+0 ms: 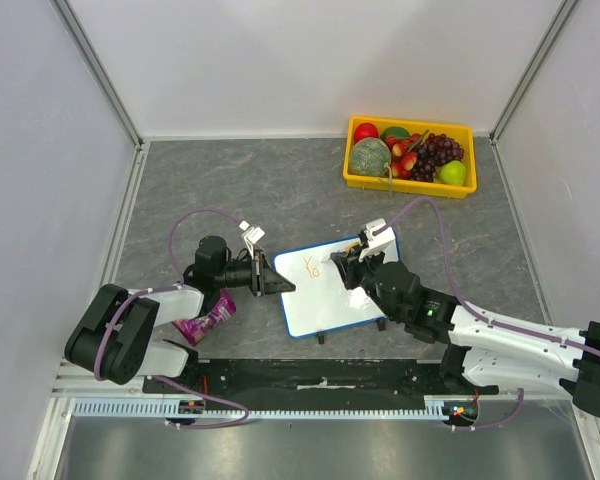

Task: Write a sentence on the whiteboard

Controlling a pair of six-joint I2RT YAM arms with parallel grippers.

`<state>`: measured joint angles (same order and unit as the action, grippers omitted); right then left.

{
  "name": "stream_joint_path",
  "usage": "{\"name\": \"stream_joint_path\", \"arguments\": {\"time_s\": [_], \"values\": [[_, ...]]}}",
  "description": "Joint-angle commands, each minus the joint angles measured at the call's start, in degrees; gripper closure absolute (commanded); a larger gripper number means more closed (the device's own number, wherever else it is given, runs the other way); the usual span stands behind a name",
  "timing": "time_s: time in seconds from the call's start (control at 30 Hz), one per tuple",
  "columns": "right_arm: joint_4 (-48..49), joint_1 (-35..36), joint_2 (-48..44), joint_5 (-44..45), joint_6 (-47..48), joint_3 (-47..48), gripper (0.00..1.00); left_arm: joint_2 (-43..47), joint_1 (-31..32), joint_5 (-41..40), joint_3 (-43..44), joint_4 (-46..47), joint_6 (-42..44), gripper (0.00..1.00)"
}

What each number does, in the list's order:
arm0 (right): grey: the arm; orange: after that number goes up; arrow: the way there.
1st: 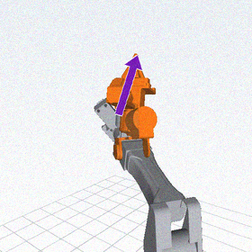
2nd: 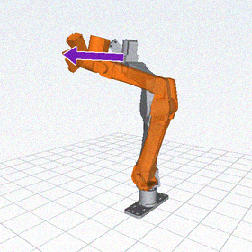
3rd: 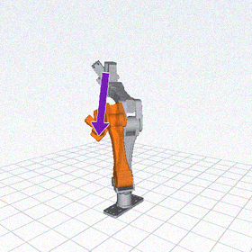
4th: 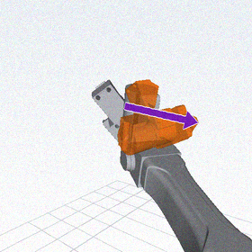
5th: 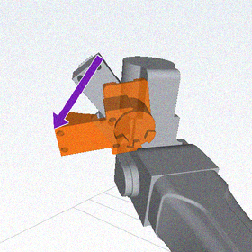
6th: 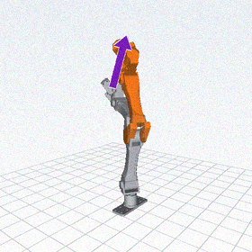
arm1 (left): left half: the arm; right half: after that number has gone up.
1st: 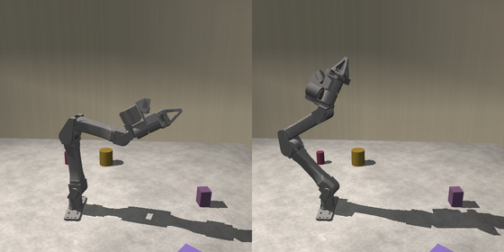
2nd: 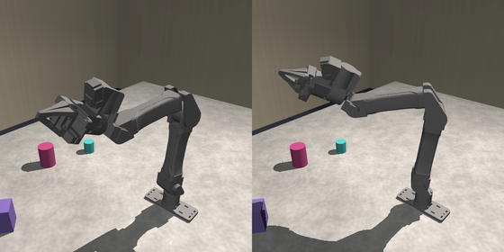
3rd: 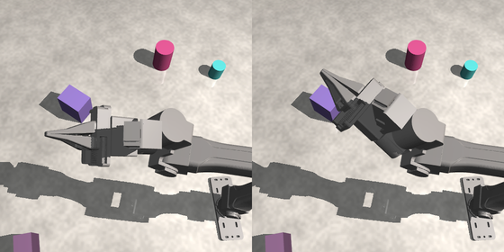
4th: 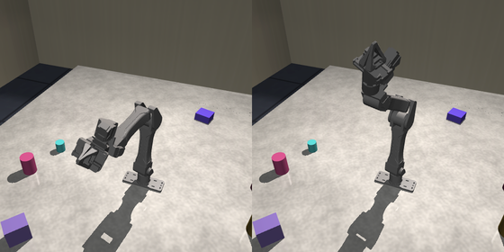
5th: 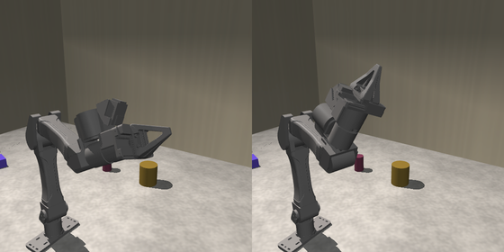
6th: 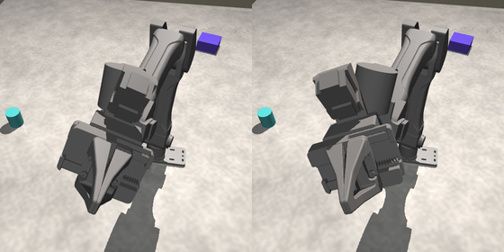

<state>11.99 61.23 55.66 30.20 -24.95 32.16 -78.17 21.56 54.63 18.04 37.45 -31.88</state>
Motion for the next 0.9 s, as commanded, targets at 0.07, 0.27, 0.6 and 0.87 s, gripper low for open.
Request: {"name": "stream_joint_path", "arguments": {"time_s": [0.07, 0.27, 0.6, 0.87], "values": [[1.9, -0.9, 0.1, -0.7, -1.0, -1.7, 1.0, -1.1, 0.1, -2.4, 0.1, -2.6, 5.6, 0.98], [1.2, -0.9, -0.4, -1.2, -1.7, -2.6, 1.0, -1.1, 0.2, -2.4, 0.2, -2.6, 5.7, 0.98], [-0.1, -0.9, -1.2, -1.6, -2.1, -4.0, 1.0, -1.4, 0.1, -2.2, 0.2, -2.6, 5.7, 0.98], [-1.8, -1.0, -1.2, -2.8, -3.3, -5.4, 1.0, -1.5, 0.1, -2.2, 0.2, -2.6, 5.6, 0.98]]}}
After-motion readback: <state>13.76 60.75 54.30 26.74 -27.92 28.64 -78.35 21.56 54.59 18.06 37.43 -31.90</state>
